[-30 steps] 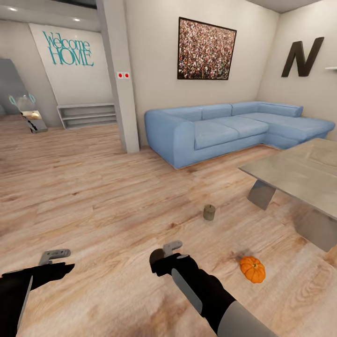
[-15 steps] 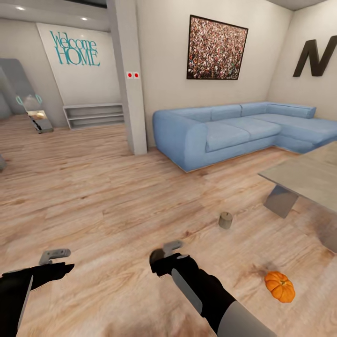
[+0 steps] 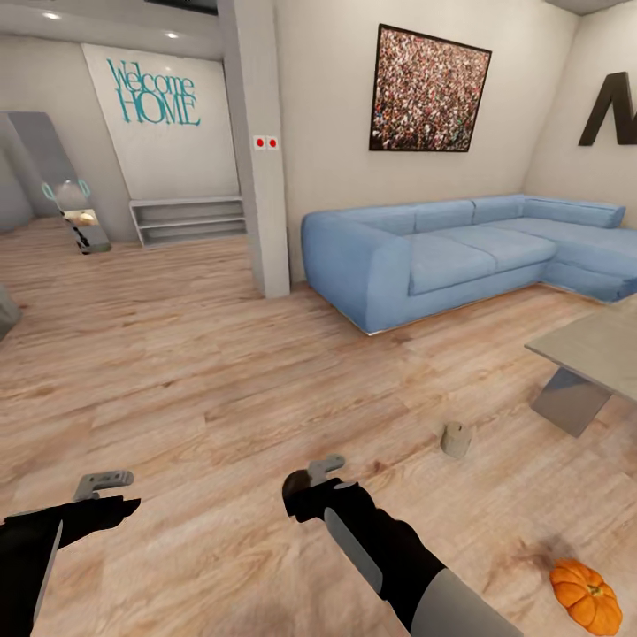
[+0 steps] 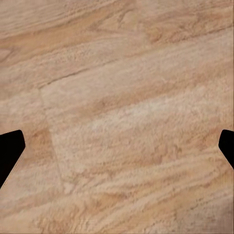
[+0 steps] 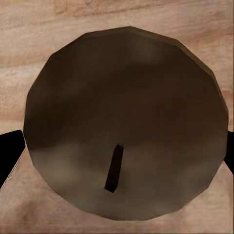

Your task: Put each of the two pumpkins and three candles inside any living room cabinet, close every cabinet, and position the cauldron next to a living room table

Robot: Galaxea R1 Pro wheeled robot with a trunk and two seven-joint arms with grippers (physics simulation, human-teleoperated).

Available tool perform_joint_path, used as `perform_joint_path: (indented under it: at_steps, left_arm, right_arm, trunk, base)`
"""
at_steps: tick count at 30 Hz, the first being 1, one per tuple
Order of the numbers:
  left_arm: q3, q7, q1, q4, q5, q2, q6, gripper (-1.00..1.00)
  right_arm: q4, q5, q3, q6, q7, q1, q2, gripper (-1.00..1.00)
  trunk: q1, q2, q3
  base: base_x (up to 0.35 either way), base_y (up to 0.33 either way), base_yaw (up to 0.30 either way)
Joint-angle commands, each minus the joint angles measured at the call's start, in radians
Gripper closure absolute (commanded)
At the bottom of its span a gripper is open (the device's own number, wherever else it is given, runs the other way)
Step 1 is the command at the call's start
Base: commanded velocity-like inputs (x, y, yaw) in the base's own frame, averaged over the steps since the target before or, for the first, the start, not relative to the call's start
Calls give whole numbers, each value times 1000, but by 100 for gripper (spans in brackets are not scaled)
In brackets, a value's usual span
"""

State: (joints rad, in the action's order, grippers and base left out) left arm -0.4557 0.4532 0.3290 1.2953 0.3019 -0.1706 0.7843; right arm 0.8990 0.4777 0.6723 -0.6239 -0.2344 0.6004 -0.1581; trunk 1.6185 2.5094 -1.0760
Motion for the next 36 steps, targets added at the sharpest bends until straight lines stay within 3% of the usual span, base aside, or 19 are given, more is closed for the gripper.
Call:
perform_joint_path:
  at_steps: [1, 18, 36]
  left_arm:
    - [-1, 10, 1, 1, 10, 0, 2, -100]
    - [-1, 10, 1, 1, 10, 0, 4, -100]
    - [-1, 10, 1, 1, 11, 0, 7, -100]
  right_arm:
    - [1, 10, 3, -2, -9, 1, 0, 100]
    - [3, 7, 4, 20, -9, 1, 0, 100]
    - [3, 5, 25, 27, -9, 1, 0, 100]
  trunk:
    - [0, 0, 0]
    - [0, 0, 1]
    - [0, 0, 1]
  base:
    - [332, 15, 166]
    - [337, 25, 26]
    - [333, 133, 0]
